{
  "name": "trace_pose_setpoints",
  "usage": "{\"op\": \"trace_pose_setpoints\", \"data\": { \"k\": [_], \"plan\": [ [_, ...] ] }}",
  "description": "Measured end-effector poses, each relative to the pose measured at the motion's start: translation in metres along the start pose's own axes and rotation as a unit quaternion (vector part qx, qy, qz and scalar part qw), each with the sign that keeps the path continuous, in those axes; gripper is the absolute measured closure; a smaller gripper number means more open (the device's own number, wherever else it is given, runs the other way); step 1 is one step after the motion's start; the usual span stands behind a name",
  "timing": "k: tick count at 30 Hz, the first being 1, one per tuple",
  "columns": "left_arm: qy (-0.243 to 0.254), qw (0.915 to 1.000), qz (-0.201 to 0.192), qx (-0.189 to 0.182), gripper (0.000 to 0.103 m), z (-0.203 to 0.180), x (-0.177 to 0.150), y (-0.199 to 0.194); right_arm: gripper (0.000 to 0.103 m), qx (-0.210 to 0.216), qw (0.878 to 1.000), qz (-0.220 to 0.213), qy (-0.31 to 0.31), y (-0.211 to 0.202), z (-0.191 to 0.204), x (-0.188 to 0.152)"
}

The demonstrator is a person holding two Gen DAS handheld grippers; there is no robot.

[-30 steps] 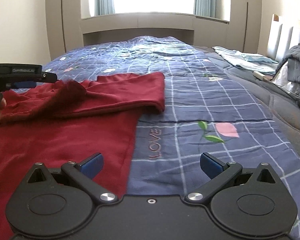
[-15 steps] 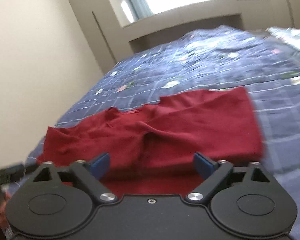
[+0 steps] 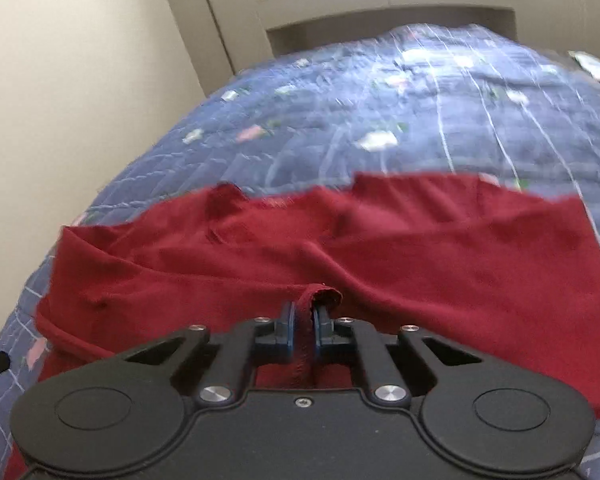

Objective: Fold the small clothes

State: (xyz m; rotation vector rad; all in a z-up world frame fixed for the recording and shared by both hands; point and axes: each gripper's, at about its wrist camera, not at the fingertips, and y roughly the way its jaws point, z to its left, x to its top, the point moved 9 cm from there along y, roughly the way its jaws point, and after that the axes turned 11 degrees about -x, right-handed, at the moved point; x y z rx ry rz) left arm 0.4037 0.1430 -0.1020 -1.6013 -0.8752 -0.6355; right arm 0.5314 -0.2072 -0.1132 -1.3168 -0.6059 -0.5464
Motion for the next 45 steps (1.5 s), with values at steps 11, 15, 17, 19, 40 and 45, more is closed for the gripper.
{"op": "trace_pose_setpoints", "data": {
  "k": [11, 15, 17, 19, 40, 45],
  "plan": [
    [0.067, 0.9977, 0.005, -0.009, 0.001, -0.013, 0.007, 0.027, 0.096, 0.165, 0.980, -0.114, -0.022, -0.128, 0.103, 0.179],
    [0.088, 0.9961, -0.003, 0.001, 0.004, -0.029, 0.017, 0.045, 0.096, 0.191, 0.969, -0.146, -0.050, -0.156, 0.144, 0.232],
    [0.095, 0.9955, -0.002, 0.006, 0.008, -0.035, 0.022, 0.056, 0.096, 0.189, 0.966, -0.162, -0.063, -0.162, 0.157, 0.246],
    [0.100, 0.9947, -0.003, 0.023, 0.016, -0.038, 0.030, 0.067, 0.096, 0.195, 0.965, -0.164, -0.062, -0.163, 0.163, 0.254],
    [0.159, 0.9829, 0.011, 0.092, 0.096, -0.025, 0.031, 0.096, 0.096, 0.057, 0.996, -0.058, 0.030, -0.033, 0.002, 0.111],
    [0.193, 0.9771, 0.029, 0.085, 0.091, -0.026, 0.025, 0.100, 0.096, 0.037, 0.996, -0.005, 0.080, -0.004, -0.030, 0.048]
  ]
}}
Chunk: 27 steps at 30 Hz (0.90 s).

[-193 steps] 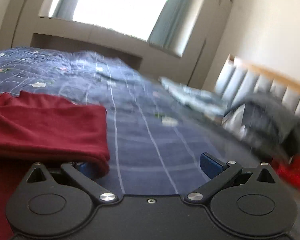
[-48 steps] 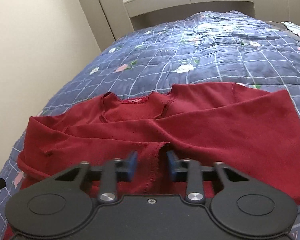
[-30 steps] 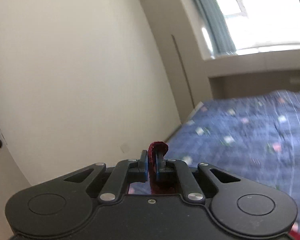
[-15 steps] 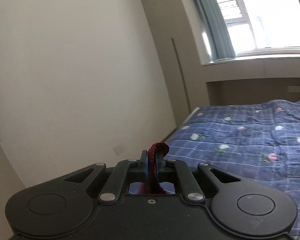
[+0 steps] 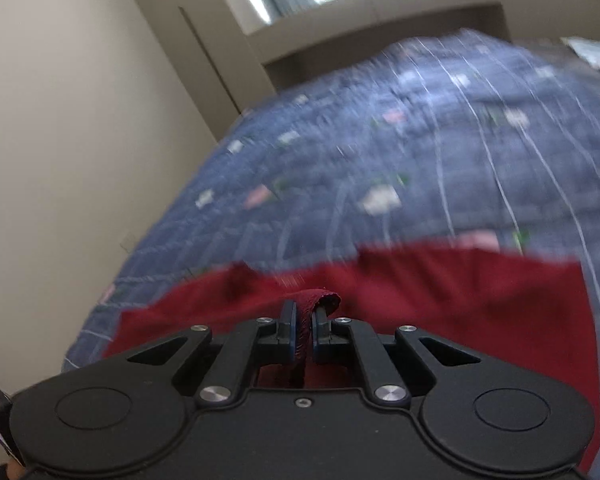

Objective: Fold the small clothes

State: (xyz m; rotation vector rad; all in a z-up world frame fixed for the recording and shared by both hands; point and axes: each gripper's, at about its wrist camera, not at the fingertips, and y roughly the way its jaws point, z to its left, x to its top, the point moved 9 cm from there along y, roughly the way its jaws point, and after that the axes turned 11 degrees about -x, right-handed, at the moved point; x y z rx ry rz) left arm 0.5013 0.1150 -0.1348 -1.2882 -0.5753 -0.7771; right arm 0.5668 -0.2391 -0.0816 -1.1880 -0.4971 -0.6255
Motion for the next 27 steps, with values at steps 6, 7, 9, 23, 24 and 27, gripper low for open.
{"op": "trace_pose_setpoints", "data": {
  "k": [6, 7, 9, 23, 24, 27],
  "plan": [
    [0.002, 0.9999, 0.005, -0.014, 0.038, 0.009, -0.006, -0.009, 0.096, -0.015, 1.000, 0.016, 0.018, 0.009, -0.010, -0.036],
    [-0.005, 0.9997, 0.009, -0.022, 0.035, 0.013, -0.009, -0.011, 0.096, -0.017, 0.999, 0.018, 0.021, 0.010, -0.011, -0.040],
    [-0.029, 0.9983, 0.019, -0.047, 0.021, 0.021, -0.017, -0.017, 0.096, -0.020, 0.999, 0.018, 0.029, 0.011, -0.014, -0.041],
    [-0.276, 0.9509, -0.002, -0.140, 0.001, 0.086, 0.004, -0.008, 0.054, -0.029, 0.999, -0.024, 0.009, -0.007, -0.015, -0.057],
    [-0.281, 0.9481, -0.002, -0.148, 0.001, 0.083, 0.012, 0.004, 0.054, -0.028, 0.999, -0.023, 0.008, -0.006, -0.014, -0.057],
    [-0.280, 0.9448, 0.011, -0.170, 0.009, 0.072, 0.028, 0.038, 0.056, -0.029, 0.999, -0.020, 0.011, 0.000, -0.012, -0.056]
  ]
}}
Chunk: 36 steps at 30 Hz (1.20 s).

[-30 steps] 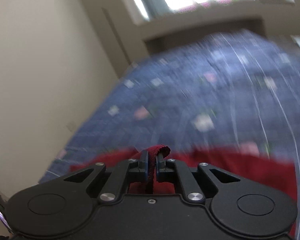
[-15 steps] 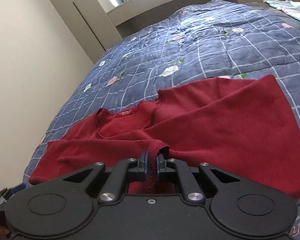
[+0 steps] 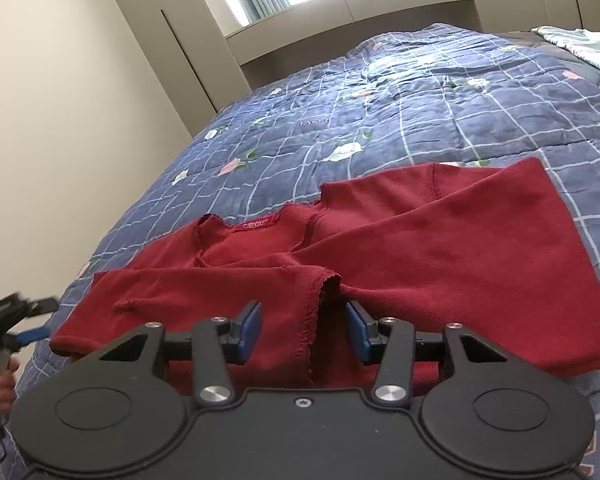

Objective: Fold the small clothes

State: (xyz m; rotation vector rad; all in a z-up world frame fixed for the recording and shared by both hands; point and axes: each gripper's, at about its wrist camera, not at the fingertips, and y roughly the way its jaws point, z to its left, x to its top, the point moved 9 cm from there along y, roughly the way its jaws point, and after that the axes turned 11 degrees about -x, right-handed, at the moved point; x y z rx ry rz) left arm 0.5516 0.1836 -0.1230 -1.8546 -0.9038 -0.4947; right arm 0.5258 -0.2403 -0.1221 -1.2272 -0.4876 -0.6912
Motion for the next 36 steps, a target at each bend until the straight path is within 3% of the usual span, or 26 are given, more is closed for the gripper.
{"op": "trace_pose_setpoints", "data": {
  "k": [7, 10, 12, 13, 15, 18, 20, 23, 26, 27, 29, 30, 32, 33, 36],
  "plan": [
    [-0.040, 0.9987, 0.025, -0.020, 0.019, 0.001, 0.014, 0.050, 0.062, -0.003, 1.000, -0.002, -0.012, 0.004, 0.002, 0.001],
    [-0.048, 0.9976, 0.041, -0.030, 0.046, -0.002, 0.018, 0.057, 0.064, -0.003, 1.000, -0.001, -0.013, 0.007, 0.001, -0.002],
    [-0.036, 0.9965, 0.064, -0.040, 0.082, -0.010, 0.016, 0.063, 0.066, -0.005, 1.000, -0.005, -0.017, 0.007, 0.002, -0.004],
    [-0.026, 0.9965, 0.069, -0.038, 0.088, -0.014, 0.014, 0.064, 0.069, -0.006, 1.000, -0.006, -0.019, 0.007, 0.003, -0.004],
    [0.002, 0.9983, 0.052, -0.024, 0.097, -0.021, 0.018, 0.060, 0.091, -0.006, 1.000, -0.008, -0.025, 0.007, 0.005, -0.004],
    [0.043, 0.9991, -0.002, -0.002, 0.098, -0.030, 0.030, 0.044, 0.100, -0.017, 0.998, -0.023, -0.050, 0.003, 0.010, -0.001],
    [0.069, 0.9975, -0.017, 0.008, 0.098, -0.033, 0.033, 0.042, 0.100, -0.029, 0.996, -0.034, -0.076, 0.002, 0.013, 0.002],
    [0.105, 0.9939, 0.008, 0.032, 0.098, -0.031, 0.025, 0.055, 0.100, -0.040, 0.995, -0.027, -0.090, 0.010, 0.014, 0.000],
    [0.102, 0.9940, 0.016, 0.036, 0.094, -0.027, 0.017, 0.062, 0.098, -0.040, 0.996, -0.013, -0.073, 0.018, 0.010, -0.004],
    [0.095, 0.9947, 0.014, 0.037, 0.086, -0.027, 0.017, 0.060, 0.091, -0.038, 0.997, -0.012, -0.068, 0.017, 0.009, -0.005],
    [0.085, 0.9951, 0.005, 0.050, 0.059, -0.024, 0.016, 0.049, 0.082, -0.038, 0.997, -0.018, -0.066, 0.012, 0.008, -0.005],
    [0.081, 0.9951, -0.001, 0.057, 0.038, -0.023, 0.015, 0.043, 0.074, -0.039, 0.997, -0.021, -0.068, 0.009, 0.007, -0.005],
    [0.076, 0.9952, -0.022, 0.057, 0.030, -0.022, 0.011, 0.023, 0.061, -0.047, 0.996, -0.030, -0.073, 0.003, 0.005, -0.004],
    [0.075, 0.9955, -0.024, 0.052, 0.030, -0.024, 0.007, 0.015, 0.053, -0.051, 0.995, -0.037, -0.076, 0.000, 0.005, -0.004],
    [0.077, 0.9955, -0.028, 0.046, 0.030, -0.024, -0.012, -0.006, 0.041, -0.063, 0.992, -0.051, -0.093, -0.005, 0.006, -0.004]
  ]
}}
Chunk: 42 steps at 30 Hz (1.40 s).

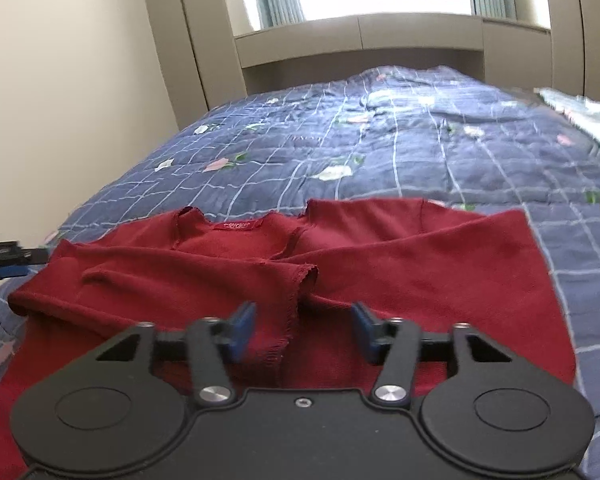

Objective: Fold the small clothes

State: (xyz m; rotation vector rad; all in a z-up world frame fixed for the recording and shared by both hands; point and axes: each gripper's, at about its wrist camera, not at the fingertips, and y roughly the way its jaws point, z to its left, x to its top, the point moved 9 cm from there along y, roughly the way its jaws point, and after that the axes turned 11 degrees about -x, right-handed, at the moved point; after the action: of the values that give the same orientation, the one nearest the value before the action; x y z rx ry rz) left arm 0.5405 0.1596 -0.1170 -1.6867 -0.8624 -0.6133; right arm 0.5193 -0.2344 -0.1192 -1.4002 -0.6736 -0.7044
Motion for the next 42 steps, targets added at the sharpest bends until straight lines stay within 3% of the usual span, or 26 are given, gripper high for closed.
{"op": "trace_pose_setpoints", "data": {
  "k": [1, 3, 7, 9, 14, 16, 17, 21, 26, 33, 42],
  "plan": [
    [0.002, 1.0000, 0.002, 0.007, 0.032, 0.002, -0.006, -0.004, 0.039, -0.003, 1.000, -0.002, -0.008, -0.001, 0.002, -0.001],
    [0.009, 0.9996, 0.016, 0.022, 0.052, 0.006, -0.019, -0.007, 0.036, -0.013, 1.000, -0.002, -0.022, -0.001, 0.004, -0.004],
    [0.002, 0.9995, 0.025, 0.020, 0.060, 0.013, -0.031, -0.005, 0.033, -0.030, 0.999, -0.002, -0.041, -0.001, 0.007, -0.013],
    [0.006, 0.9989, 0.027, 0.038, 0.072, 0.013, -0.032, -0.005, 0.033, -0.041, 0.998, -0.004, -0.052, 0.000, 0.008, -0.017],
    [0.021, 0.9973, 0.028, 0.065, 0.075, 0.012, -0.036, -0.005, 0.026, -0.064, 0.995, -0.008, -0.072, 0.002, 0.009, -0.019],
    [0.037, 0.9959, 0.029, 0.077, 0.071, 0.008, -0.035, -0.005, 0.024, -0.069, 0.995, -0.007, -0.078, 0.003, 0.009, -0.020],
    [0.039, 0.9955, 0.029, 0.082, 0.065, 0.007, -0.034, -0.007, 0.020, -0.069, 0.995, -0.006, -0.078, 0.003, 0.009, -0.020],
    [0.030, 0.9956, 0.015, 0.088, 0.017, 0.001, -0.029, -0.029, 0.003, -0.063, 0.995, -0.018, -0.069, -0.014, 0.004, -0.017],
    [0.026, 0.9964, 0.003, 0.081, 0.003, -0.013, -0.036, -0.065, 0.001, -0.052, 0.996, -0.026, -0.066, -0.049, -0.007, -0.023],
    [0.035, 0.9976, 0.002, 0.060, 0.001, -0.043, -0.069, -0.125, 0.001, -0.045, 0.996, -0.027, -0.066, -0.111, -0.024, -0.049],
    [0.092, 0.9941, 0.049, 0.032, 0.001, -0.083, -0.134, -0.174, 0.001, -0.043, 0.995, -0.011, -0.091, -0.178, -0.036, -0.108]
  ]
}}
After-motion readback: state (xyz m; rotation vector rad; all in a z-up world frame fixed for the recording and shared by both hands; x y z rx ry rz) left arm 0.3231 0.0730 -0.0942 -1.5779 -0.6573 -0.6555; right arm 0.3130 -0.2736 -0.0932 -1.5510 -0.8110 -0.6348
